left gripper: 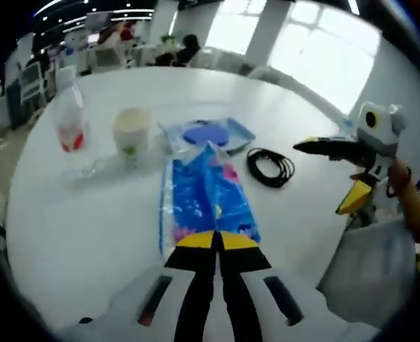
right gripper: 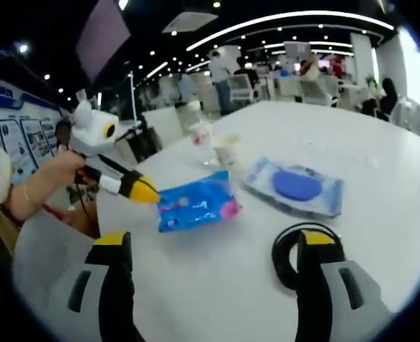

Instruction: Arrange the tabletop items into an orderly group along one side of the table until the central work area is clear of visible clutter.

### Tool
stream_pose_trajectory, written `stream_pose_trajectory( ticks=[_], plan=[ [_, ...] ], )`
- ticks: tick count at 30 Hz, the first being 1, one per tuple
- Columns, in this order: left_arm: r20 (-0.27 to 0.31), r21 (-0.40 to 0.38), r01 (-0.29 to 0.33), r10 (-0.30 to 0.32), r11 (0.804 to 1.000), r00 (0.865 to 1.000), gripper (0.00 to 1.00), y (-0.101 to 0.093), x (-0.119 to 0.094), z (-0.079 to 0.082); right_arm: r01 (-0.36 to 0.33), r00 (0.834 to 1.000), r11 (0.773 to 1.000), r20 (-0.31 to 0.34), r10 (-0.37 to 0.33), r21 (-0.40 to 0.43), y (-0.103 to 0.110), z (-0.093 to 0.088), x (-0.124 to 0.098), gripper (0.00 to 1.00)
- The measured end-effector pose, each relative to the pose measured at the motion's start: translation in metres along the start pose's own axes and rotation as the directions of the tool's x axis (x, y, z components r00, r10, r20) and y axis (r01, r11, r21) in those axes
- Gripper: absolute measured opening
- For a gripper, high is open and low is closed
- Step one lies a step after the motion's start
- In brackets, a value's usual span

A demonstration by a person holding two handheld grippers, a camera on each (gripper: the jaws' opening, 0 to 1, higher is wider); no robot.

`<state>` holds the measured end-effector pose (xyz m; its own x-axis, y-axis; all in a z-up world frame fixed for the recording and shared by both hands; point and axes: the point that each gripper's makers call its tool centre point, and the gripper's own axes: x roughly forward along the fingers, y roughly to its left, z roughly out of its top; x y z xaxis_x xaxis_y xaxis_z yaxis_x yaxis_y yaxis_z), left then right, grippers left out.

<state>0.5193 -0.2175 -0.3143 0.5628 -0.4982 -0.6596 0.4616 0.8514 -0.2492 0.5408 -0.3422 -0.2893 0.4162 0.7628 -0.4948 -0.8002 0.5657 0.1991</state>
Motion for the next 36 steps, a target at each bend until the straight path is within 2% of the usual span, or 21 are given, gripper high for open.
stream_pose_trajectory(
  ticks=[4,6,8,12,16,19,21,22,25,28,32,36],
  plan=[
    [0.004,0.056,0.055,-0.055,0.997,0.998,0.0,-0.014,-0.004,0.002,-0.014,0.999,1.0,0.046,0.014,0.012,0.001,0.008,0.0,0.93],
    [0.007,0.124,0.106,-0.108,0.987,0.994,0.0,-0.025,-0.005,0.005,-0.02,0.998,1.0,0.061,0.018,0.021,0.001,0.01,-0.001,0.93],
    [0.01,0.14,0.117,-0.119,0.983,0.993,0.0,-0.031,-0.005,0.007,-0.028,0.997,0.999,0.07,0.026,0.028,0.001,0.011,-0.001,0.92],
    [-0.004,0.219,0.165,-0.168,0.962,0.986,0.0,-0.044,-0.006,0.007,-0.042,0.995,0.999,0.093,0.039,0.029,0.002,0.014,-0.002,0.9],
    [-0.008,0.282,0.253,-0.261,0.926,0.965,0.0,-0.064,-0.007,0.01,-0.058,0.992,0.998,0.112,0.054,0.037,0.001,0.016,-0.003,0.85],
    [-0.021,0.336,0.279,-0.288,0.9,0.957,0.0,-0.073,-0.009,0.009,-0.059,0.992,0.997,0.117,0.053,0.044,-0.002,0.016,-0.005,0.79],
    [-0.013,0.342,0.282,-0.295,0.897,0.955,0.0,-0.076,-0.009,0.011,-0.055,0.992,0.998,0.118,0.05,0.041,-0.005,0.015,-0.007,0.75],
    [-0.014,0.354,0.299,-0.314,0.886,0.949,0.0,-0.08,-0.01,0.011,-0.054,0.992,0.998,0.12,0.048,0.043,-0.007,0.015,-0.007,0.73],
    [-0.009,0.378,0.309,-0.33,0.873,0.944,0.0,-0.084,-0.011,0.013,-0.058,0.99,0.997,0.131,0.05,0.056,-0.009,0.016,-0.009,0.68],
    [0.001,0.381,0.32,-0.347,0.867,0.938,0.0,-0.087,-0.013,0.015,-0.065,0.99,0.997,0.129,0.059,0.041,-0.007,0.015,-0.009,0.62],
    [0.001,0.394,0.323,-0.352,0.861,0.936,0.0,-0.087,-0.014,0.015,-0.076,0.99,0.997,0.123,0.072,0.025,-0.005,0.014,-0.009,0.45],
    [-0.005,0.395,0.314,-0.34,0.863,0.94,0.0,-0.085,-0.013,0.014,-0.08,0.991,0.997,0.105,0.079,0.007,-0.004,0.01,-0.008,0.29]
  ],
)
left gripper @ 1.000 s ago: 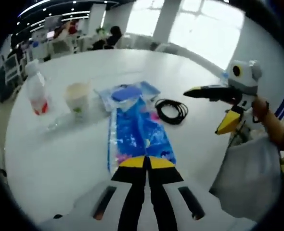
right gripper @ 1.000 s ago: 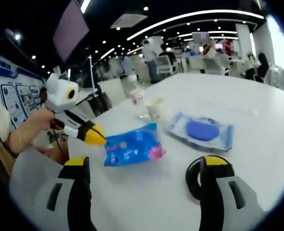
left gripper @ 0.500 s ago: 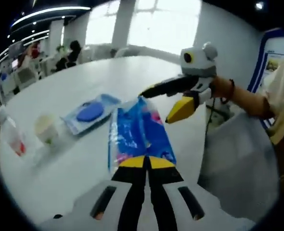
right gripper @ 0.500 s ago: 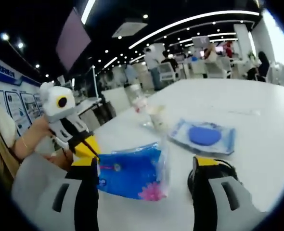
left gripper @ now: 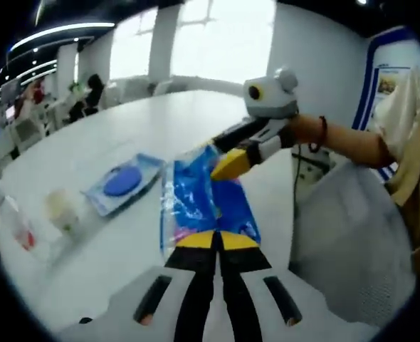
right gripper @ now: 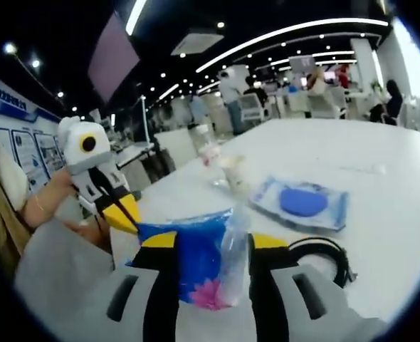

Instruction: Arrange the tabletop items into an orderly group along one side of the table until the central work area is clear of visible clutter.

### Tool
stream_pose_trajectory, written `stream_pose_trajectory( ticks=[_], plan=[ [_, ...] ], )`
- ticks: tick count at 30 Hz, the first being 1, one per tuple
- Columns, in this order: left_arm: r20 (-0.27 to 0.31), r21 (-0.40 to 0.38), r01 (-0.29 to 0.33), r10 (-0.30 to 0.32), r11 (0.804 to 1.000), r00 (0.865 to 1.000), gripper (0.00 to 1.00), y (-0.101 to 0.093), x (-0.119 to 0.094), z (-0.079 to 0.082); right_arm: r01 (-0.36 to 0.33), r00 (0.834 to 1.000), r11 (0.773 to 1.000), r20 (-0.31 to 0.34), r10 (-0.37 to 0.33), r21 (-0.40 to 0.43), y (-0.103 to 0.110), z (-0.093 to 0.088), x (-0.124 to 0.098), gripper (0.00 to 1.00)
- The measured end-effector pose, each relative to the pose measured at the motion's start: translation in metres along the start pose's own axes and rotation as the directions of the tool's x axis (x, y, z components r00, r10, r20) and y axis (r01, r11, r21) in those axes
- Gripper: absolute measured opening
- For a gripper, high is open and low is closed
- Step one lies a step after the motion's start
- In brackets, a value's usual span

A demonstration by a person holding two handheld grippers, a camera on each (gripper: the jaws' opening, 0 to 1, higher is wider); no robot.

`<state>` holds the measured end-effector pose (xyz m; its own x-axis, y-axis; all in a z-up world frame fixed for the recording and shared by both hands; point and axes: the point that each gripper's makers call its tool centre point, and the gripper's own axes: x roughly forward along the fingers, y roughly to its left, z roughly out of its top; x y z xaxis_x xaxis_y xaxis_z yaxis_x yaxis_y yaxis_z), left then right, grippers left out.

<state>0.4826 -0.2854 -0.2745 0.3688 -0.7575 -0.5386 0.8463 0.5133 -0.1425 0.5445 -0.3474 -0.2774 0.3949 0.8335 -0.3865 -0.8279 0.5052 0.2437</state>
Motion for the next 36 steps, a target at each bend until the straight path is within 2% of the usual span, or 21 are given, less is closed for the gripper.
stream_pose_trajectory(
  ticks=[3,6,11,17,26,28,32,36],
  plan=[
    [-0.008,-0.018,-0.014,0.013,1.0,1.0,0.0,0.004,-0.001,-0.003,0.028,0.999,0.999,-0.031,-0.029,-0.039,-0.006,-0.006,-0.001,0.16],
    [-0.004,-0.025,-0.021,0.02,0.999,1.0,0.0,0.005,-0.002,-0.002,0.012,1.0,1.0,-0.027,-0.012,-0.013,-0.004,-0.006,-0.001,0.11],
    [0.01,-0.063,-0.028,0.029,0.998,1.0,0.0,0.007,0.0,0.0,0.006,1.0,0.999,-0.028,-0.007,-0.039,-0.002,-0.006,-0.002,0.05],
    [0.017,-0.08,-0.045,0.047,0.996,0.999,0.0,0.008,0.0,0.002,0.008,0.999,0.999,-0.036,-0.01,-0.051,-0.002,-0.006,-0.002,0.02],
    [0.102,-0.169,-0.09,0.108,0.982,0.989,0.04,0.021,-0.007,0.016,0.033,0.999,0.999,-0.018,-0.034,-0.023,-0.007,-0.001,-0.008,0.01],
    [0.113,-0.187,-0.113,0.135,0.976,0.984,0.09,0.025,-0.009,0.017,0.043,0.999,0.999,-0.012,-0.043,-0.024,-0.01,0.0,-0.01,0.01],
    [0.116,-0.212,-0.164,0.192,0.963,0.975,0.27,0.036,-0.012,0.017,0.069,0.998,0.998,-0.001,-0.069,-0.013,-0.017,0.003,-0.016,0.01],
    [0.127,-0.248,-0.23,0.267,0.941,0.955,0.48,0.05,-0.017,0.017,0.089,0.996,0.996,0.01,-0.089,-0.004,-0.024,0.006,-0.02,0.01]
  ],
)
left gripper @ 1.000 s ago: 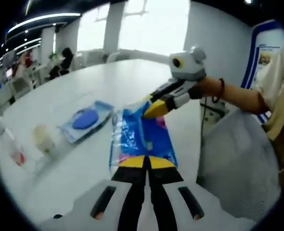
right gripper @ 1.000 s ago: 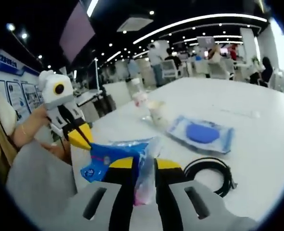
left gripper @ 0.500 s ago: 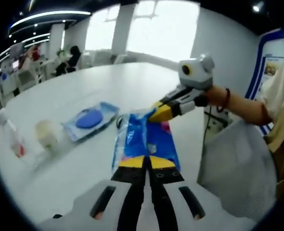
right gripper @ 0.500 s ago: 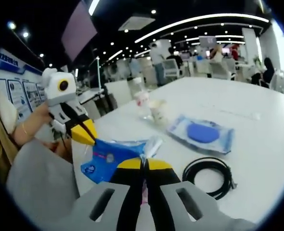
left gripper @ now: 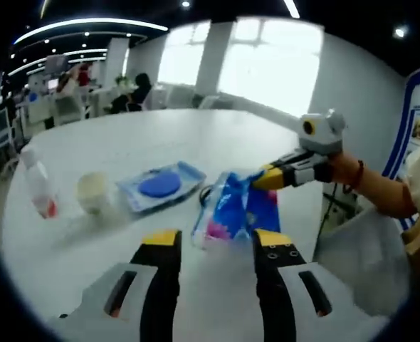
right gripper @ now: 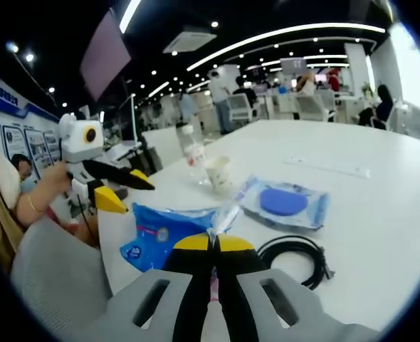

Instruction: Arrange the tabletop items into an orderly group along one side of the table until the central work area is clear of visible clutter.

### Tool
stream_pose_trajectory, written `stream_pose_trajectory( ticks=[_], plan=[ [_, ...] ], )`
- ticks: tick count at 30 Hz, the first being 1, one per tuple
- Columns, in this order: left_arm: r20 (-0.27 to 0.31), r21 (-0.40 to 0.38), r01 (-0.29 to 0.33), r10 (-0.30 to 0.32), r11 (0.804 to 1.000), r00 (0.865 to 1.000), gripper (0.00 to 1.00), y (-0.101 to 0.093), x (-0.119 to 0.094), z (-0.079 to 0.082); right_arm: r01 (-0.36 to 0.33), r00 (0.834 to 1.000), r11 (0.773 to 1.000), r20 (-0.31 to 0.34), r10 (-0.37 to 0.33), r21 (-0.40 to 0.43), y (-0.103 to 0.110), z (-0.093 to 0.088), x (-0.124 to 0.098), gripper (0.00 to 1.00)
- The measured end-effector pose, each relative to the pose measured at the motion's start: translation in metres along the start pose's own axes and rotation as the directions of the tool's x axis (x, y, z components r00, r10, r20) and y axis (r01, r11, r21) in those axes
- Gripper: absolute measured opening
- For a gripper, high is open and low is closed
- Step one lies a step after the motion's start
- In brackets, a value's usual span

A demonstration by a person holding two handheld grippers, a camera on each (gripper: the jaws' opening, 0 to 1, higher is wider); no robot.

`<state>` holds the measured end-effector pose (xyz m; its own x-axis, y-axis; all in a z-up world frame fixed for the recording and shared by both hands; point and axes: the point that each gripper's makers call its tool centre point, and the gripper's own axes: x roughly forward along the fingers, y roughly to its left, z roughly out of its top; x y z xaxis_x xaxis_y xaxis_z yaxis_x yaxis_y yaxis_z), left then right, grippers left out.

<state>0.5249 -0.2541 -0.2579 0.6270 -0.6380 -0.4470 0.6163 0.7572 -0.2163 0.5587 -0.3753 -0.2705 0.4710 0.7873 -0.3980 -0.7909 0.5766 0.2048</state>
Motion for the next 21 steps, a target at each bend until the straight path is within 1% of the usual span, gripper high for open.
stream_pose_trajectory(
  ticks=[1,3,4,5,7,8,10,11,12,13,21],
  plan=[
    [0.002,-0.001,-0.005,0.005,1.0,1.0,0.52,0.001,0.0,0.0,0.009,1.0,1.0,0.004,-0.009,0.005,-0.003,0.001,-0.001,0.01],
    [0.015,-0.013,-0.035,0.035,0.999,0.999,0.62,0.007,-0.001,0.002,0.022,1.0,1.0,0.009,-0.022,0.01,-0.007,0.002,-0.004,0.01],
    [0.023,-0.026,-0.061,0.062,0.998,0.998,0.66,0.011,-0.002,0.003,0.029,0.999,0.999,0.013,-0.029,0.013,-0.009,0.003,-0.005,0.01],
    [0.024,-0.023,-0.069,0.069,0.997,0.997,0.73,0.013,-0.002,0.004,0.037,0.999,0.999,0.016,-0.038,0.018,-0.012,0.003,-0.006,0.01],
    [0.039,-0.017,-0.11,0.111,0.994,0.993,0.82,0.021,-0.003,0.006,0.055,0.998,0.998,0.021,-0.056,0.03,-0.017,0.005,-0.01,0.01],
    [0.043,-0.017,-0.12,0.121,0.993,0.992,0.88,0.023,-0.004,0.006,0.061,0.998,0.998,0.024,-0.061,0.032,-0.019,0.006,-0.011,0.01],
    [0.071,-0.005,-0.157,0.157,0.988,0.985,0.96,0.029,-0.005,0.01,0.08,0.996,0.996,0.027,-0.081,0.035,-0.024,0.008,-0.014,0.01],
    [0.079,0.006,-0.177,0.176,0.984,0.981,0.99,0.033,-0.007,0.012,0.087,0.996,0.996,0.029,-0.088,0.033,-0.025,0.009,-0.015,0.01],
    [0.072,0.008,-0.181,0.18,0.984,0.981,0.98,0.034,-0.008,0.011,0.097,0.995,0.995,0.029,-0.098,0.033,-0.028,0.01,-0.017,0.01],
    [0.078,0.009,-0.192,0.191,0.981,0.978,0.99,0.036,-0.008,0.012,0.104,0.994,0.994,0.029,-0.105,0.031,-0.03,0.011,-0.019,0.01],
    [0.078,0.008,-0.219,0.218,0.976,0.973,0.99,0.041,-0.011,0.012,0.152,0.987,0.988,0.055,-0.153,0.027,-0.043,0.024,-0.028,0.01]
  ],
)
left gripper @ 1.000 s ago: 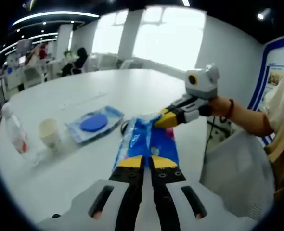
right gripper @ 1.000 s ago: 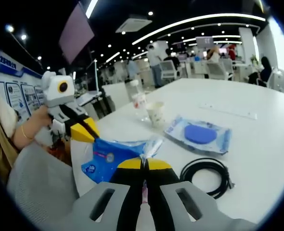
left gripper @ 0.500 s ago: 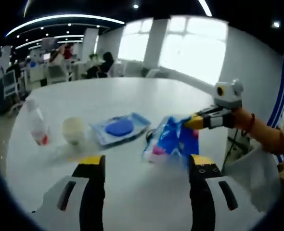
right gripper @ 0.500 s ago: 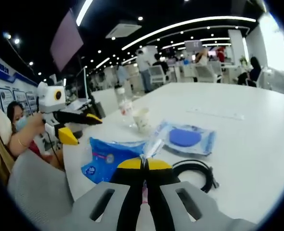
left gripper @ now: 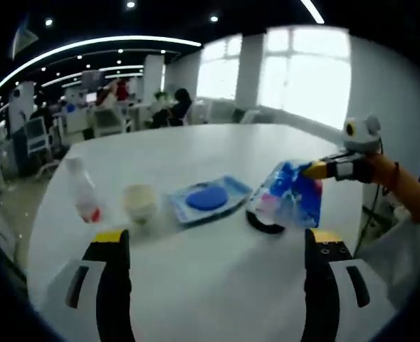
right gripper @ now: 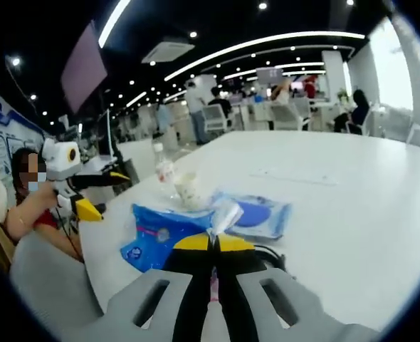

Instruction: Arrange the tabletop items into an orderly group along one side of the table until the central work area is clear of visible clutter.

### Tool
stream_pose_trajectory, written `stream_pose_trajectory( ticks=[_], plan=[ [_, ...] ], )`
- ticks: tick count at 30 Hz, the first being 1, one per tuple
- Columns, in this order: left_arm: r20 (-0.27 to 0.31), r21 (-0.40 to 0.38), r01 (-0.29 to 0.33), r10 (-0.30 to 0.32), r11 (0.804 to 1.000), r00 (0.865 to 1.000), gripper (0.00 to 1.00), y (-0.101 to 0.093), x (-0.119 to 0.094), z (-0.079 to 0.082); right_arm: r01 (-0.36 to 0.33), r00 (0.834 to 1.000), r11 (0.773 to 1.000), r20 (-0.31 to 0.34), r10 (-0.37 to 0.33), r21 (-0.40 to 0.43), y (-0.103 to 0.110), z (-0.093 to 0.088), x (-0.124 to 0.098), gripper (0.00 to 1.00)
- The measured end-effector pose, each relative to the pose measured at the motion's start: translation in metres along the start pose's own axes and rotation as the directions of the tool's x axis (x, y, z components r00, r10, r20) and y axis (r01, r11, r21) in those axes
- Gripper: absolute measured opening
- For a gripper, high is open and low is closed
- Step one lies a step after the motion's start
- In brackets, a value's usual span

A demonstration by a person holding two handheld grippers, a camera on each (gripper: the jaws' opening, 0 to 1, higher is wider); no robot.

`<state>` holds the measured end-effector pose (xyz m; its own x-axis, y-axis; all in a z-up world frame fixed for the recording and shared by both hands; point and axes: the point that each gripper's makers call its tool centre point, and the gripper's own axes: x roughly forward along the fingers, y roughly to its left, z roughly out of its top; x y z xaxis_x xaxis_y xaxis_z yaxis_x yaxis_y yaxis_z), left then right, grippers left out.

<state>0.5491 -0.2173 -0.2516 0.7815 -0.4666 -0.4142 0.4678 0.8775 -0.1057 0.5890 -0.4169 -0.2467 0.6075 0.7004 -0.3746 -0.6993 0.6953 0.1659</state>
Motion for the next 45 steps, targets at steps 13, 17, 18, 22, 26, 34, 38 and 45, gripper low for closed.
stream_pose_trajectory(
  ticks=[13,17,18,22,26,34,38,45],
  plan=[
    [-0.002,0.003,-0.015,0.015,1.0,1.0,0.99,0.005,-0.004,0.0,0.045,0.999,0.999,0.003,-0.045,-0.025,-0.015,0.013,-0.002,0.01],
    [-0.007,0.019,-0.022,0.022,1.0,1.0,0.99,0.007,-0.005,0.0,0.061,0.998,0.998,0.006,-0.061,-0.024,-0.026,0.016,-0.001,0.01],
    [-0.006,0.017,-0.02,0.02,1.0,1.0,0.99,0.007,-0.005,0.0,0.064,0.998,0.998,0.007,-0.064,-0.023,-0.028,0.016,-0.001,0.01],
    [-0.017,0.019,-0.025,0.026,1.0,1.0,0.99,0.009,-0.005,-0.002,0.082,0.997,0.996,0.009,-0.082,-0.026,-0.042,0.019,0.001,0.01],
    [-0.024,0.024,-0.037,0.038,0.999,0.999,0.99,0.012,-0.005,-0.004,0.102,0.995,0.995,0.016,-0.102,-0.013,-0.056,0.021,0.002,0.01],
    [-0.034,0.016,-0.086,0.086,0.996,0.996,0.99,0.025,-0.008,-0.007,0.147,0.989,0.989,-0.001,-0.147,-0.034,-0.087,0.02,0.002,0.01],
    [-0.024,0.03,-0.103,0.103,0.994,0.994,0.99,0.028,-0.009,-0.006,0.177,0.984,0.984,-0.001,-0.177,-0.034,-0.105,0.02,0.001,0.01],
    [-0.033,0.035,-0.107,0.108,0.994,0.994,0.99,0.03,-0.007,-0.009,0.22,0.976,0.975,0.005,-0.22,-0.025,-0.135,0.016,0.006,0.01]
  ],
)
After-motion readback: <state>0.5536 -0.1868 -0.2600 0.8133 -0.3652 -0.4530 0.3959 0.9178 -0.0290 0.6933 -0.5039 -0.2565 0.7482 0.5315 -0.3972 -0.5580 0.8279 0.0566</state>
